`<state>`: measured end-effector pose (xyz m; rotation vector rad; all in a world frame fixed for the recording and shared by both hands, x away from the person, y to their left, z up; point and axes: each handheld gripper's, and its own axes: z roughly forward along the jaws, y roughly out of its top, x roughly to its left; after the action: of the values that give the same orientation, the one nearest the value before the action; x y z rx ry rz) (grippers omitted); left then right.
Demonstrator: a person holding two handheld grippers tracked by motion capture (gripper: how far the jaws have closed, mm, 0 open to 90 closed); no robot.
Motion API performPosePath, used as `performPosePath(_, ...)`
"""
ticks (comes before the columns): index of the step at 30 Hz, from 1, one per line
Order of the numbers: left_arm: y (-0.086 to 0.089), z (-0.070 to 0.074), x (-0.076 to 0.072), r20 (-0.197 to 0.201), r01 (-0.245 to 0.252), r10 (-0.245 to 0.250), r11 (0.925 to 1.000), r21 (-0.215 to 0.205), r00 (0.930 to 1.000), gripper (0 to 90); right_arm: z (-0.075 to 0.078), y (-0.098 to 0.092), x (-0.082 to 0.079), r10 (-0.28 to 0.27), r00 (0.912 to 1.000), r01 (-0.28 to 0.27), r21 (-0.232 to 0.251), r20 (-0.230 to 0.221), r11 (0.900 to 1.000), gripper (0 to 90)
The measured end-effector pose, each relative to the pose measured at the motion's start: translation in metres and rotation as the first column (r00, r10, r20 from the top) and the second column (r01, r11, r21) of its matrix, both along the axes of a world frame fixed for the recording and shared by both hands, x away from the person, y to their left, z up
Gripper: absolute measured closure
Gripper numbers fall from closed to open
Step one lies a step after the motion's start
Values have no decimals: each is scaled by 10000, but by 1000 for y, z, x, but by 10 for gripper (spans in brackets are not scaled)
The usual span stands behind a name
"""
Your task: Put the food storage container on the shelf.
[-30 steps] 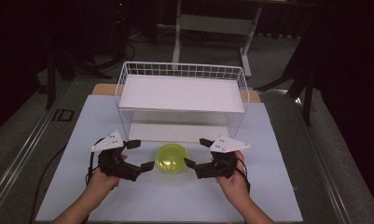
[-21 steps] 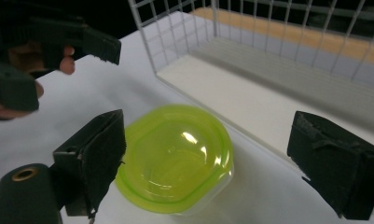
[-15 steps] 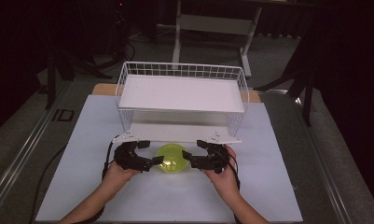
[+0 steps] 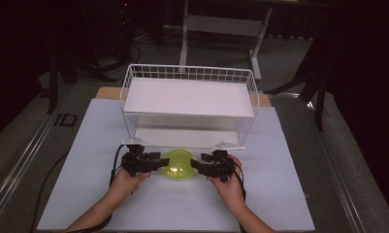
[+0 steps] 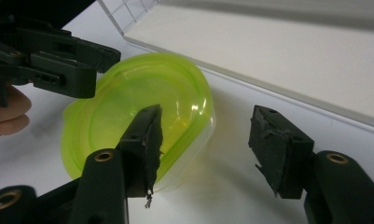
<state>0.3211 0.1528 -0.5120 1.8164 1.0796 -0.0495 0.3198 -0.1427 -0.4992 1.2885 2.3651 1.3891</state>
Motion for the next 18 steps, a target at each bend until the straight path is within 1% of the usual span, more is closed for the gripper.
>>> performPosePath(1, -1, 0, 0, 4, 25, -25, 9999, 151, 10000, 460, -1, 0, 0, -25, 10000, 25, -7, -79, 10000, 470)
performPosePath(2, -1, 0, 0, 4, 25, -25, 9999, 151, 10000, 504, -1, 0, 0, -25, 10000, 25, -7, -79, 10000, 470)
performPosePath(3, -4, -1, 0, -117, 215, -214, 9997, 125, 9997, 504, -1, 0, 1, 1, 9998, 1, 59, -195, 10000, 492)
performPosePath(4, -6, -1, 0, -110, 314, -312, 9994, 159, 9995, 546, -3, -1, 2, -12, 9993, 19, 172, -375, 9998, 533)
performPosePath(6, -7, 0, -1, -122, 334, -334, 9994, 19, 9994, 567, -4, -1, 3, 95, 9988, -81, 294, -485, 9995, 593)
performPosePath(8, -7, 2, -2, -133, 314, -314, 9995, -4, 9994, 618, -4, 2, 1, 257, 9983, -249, 171, -516, 9995, 655)
performPosePath(9, -6, 3, -2, -110, 330, -329, 9994, 120, 9994, 663, -4, 3, 0, 265, 9985, -262, 82, -482, 9996, 664)
performPosePath(12, -5, 5, -7, 31, 388, -390, 9982, 460, 9992, 684, -2, 5, -3, 354, 9983, -348, 140, -459, 9993, 684)
performPosePath(15, -4, 5, -11, -78, 287, -284, 9985, 472, 9996, 702, 0, 8, -8, 308, 9990, -304, 136, -312, 9994, 703)
performPosePath(16, -4, 6, -12, -48, 300, -298, 9982, 514, 9995, 706, 1, 9, -9, 278, 9992, -275, 105, -281, 9996, 709)
performPosePath(18, -4, 8, -15, -78, 315, -311, 9978, 575, 9995, 717, 3, 9, -11, 309, 9990, -304, 144, -321, 9994, 720)
